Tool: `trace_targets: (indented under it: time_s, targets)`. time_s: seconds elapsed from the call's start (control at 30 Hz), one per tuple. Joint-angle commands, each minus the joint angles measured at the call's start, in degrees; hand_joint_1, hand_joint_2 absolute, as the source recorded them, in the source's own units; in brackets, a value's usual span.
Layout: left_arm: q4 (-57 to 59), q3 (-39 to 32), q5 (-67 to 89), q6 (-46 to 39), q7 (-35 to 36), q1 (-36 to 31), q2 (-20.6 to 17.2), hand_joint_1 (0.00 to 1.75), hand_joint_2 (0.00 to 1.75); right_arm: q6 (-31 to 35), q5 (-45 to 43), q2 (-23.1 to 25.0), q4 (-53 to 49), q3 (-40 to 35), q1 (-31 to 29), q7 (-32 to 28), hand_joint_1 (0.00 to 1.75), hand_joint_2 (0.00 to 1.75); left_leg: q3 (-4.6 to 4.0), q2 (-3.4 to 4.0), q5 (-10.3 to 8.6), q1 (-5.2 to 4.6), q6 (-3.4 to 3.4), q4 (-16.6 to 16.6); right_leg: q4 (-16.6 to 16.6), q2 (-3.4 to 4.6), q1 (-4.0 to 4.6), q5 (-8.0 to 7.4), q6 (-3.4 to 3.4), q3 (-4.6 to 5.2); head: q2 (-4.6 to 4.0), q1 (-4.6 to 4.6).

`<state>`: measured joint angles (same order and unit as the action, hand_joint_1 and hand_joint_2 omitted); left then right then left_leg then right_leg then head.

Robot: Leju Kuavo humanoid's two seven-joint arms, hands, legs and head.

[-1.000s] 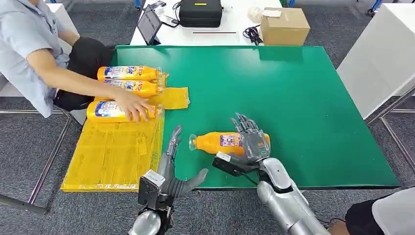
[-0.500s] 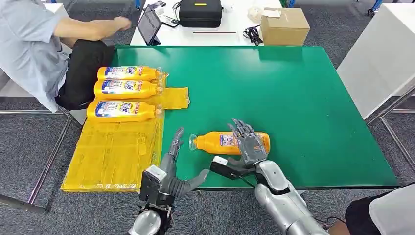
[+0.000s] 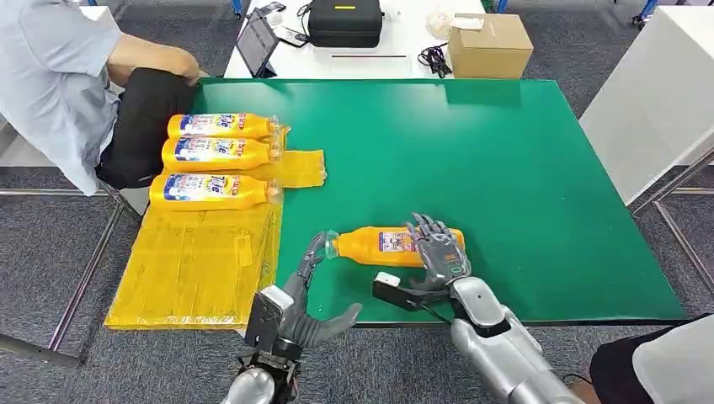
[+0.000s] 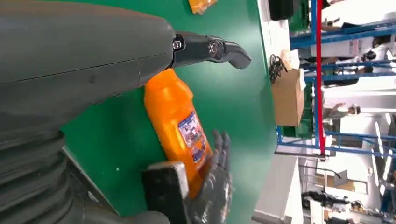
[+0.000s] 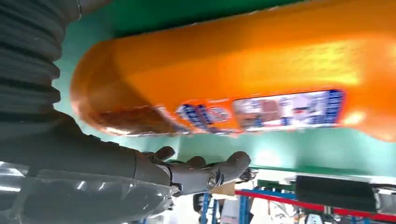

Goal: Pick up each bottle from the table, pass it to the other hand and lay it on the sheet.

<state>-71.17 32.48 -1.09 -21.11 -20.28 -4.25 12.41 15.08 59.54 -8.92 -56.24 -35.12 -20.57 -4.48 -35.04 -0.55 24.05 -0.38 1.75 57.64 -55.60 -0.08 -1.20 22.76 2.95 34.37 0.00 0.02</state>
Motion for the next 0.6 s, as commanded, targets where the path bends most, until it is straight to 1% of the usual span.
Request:
trace_targets:
  time_s: [0.03, 0.13, 0.2, 0.23, 0.27, 0.33, 0.37, 0.43, 0.5, 0.6]
  targets:
    - [0.66, -1.33, 0.25, -0.22, 0.20, -0.17, -1.45, 0.00, 1.75, 0.21, 0.20, -2.27, -0.40, -2.02, -1.09, 0.38, 0.00, 1.75, 0.10, 0.05, 0.03, 0.02, -0.07, -0.03, 0.02, 0.03, 0.02, 0.03, -0.08, -0.08, 0.00, -0.02]
    - [0.65, -1.48, 0.50, -0.56, 0.16, -0.15, -1.39, 0.00, 1.75, 0.10, 0.29, -2.14, -0.31, -1.82, -1.06, 0.50, 0.00, 1.75, 0.26, 0.11, 0.12, 0.06, -0.12, -0.02, 0.03, 0.07, 0.08, 0.09, -0.15, -0.24, 0.00, -0.02]
    - [0.59, -1.67, 0.78, -0.93, -0.02, -0.07, -1.32, 0.00, 1.75, 0.77, 1.26, -2.14, 0.05, -1.86, -1.27, 0.88, 0.00, 1.75, 0.12, 0.07, 0.06, 0.04, -0.08, -0.01, 0.03, 0.04, 0.05, 0.04, -0.09, -0.11, 0.00, -0.02]
    - [0.54, -1.67, 0.88, -1.01, -0.11, -0.02, -1.30, 0.00, 1.75, 1.40, 1.84, -2.17, 0.06, -2.00, -1.34, 1.02, 0.00, 1.75, 0.27, 0.14, 0.14, 0.08, -0.13, 0.00, 0.03, 0.09, 0.09, 0.09, -0.15, -0.25, 0.00, -0.02]
    - [0.31, -1.74, 1.00, -1.07, -0.23, 0.17, -1.31, 0.00, 1.75, 2.17, 2.90, -2.07, 0.21, -2.35, -1.57, 1.42, 0.00, 1.75, 0.21, 0.11, 0.10, 0.04, -0.10, -0.01, 0.01, 0.07, 0.05, 0.07, -0.12, -0.18, 0.00, -0.02]
    - [0.11, -1.79, 1.13, -1.22, -0.36, 0.27, -1.32, 0.00, 1.75, 1.64, 3.01, -1.83, -0.01, -2.34, -1.78, 1.42, 0.00, 1.75, 0.13, 0.09, 0.06, 0.03, -0.07, -0.02, 0.02, 0.06, 0.03, 0.04, -0.09, -0.10, 0.00, -0.02]
    - [0.20, -1.80, 1.14, -1.19, -0.38, 0.21, -1.25, 0.00, 1.75, 1.31, 2.89, -1.70, -0.10, -2.19, -1.79, 1.41, 0.00, 1.75, 0.23, 0.14, 0.13, 0.07, -0.12, 0.01, 0.00, 0.10, 0.08, 0.09, -0.14, -0.20, 0.00, 0.00]
    - [0.27, -1.71, 1.26, -1.09, -0.45, 0.20, -1.22, 0.00, 1.75, 0.31, 1.98, -1.52, 0.17, -1.74, -1.60, 1.22, 0.00, 1.75, 0.12, 0.10, 0.06, 0.03, -0.08, -0.02, 0.02, 0.07, 0.04, 0.03, -0.09, -0.10, 0.00, 0.00]
    - [0.45, -1.58, 1.22, -0.93, -0.45, 0.10, -1.21, 0.00, 1.75, -1.02, -0.15, -1.21, 1.01, -0.86, -1.44, 0.54, 0.00, 1.75, 0.24, 0.14, 0.13, 0.08, -0.12, 0.00, 0.02, 0.10, 0.09, 0.08, -0.15, -0.23, 0.00, -0.02]
    - [0.45, -1.58, 1.22, -0.93, -0.45, 0.10, -1.21, 0.00, 1.75, -1.02, -0.15, -1.21, 1.01, -0.86, -1.44, 0.54, 0.00, 1.75, 0.24, 0.14, 0.13, 0.08, -0.12, 0.00, 0.02, 0.10, 0.09, 0.08, -0.15, -0.23, 0.00, -0.02]
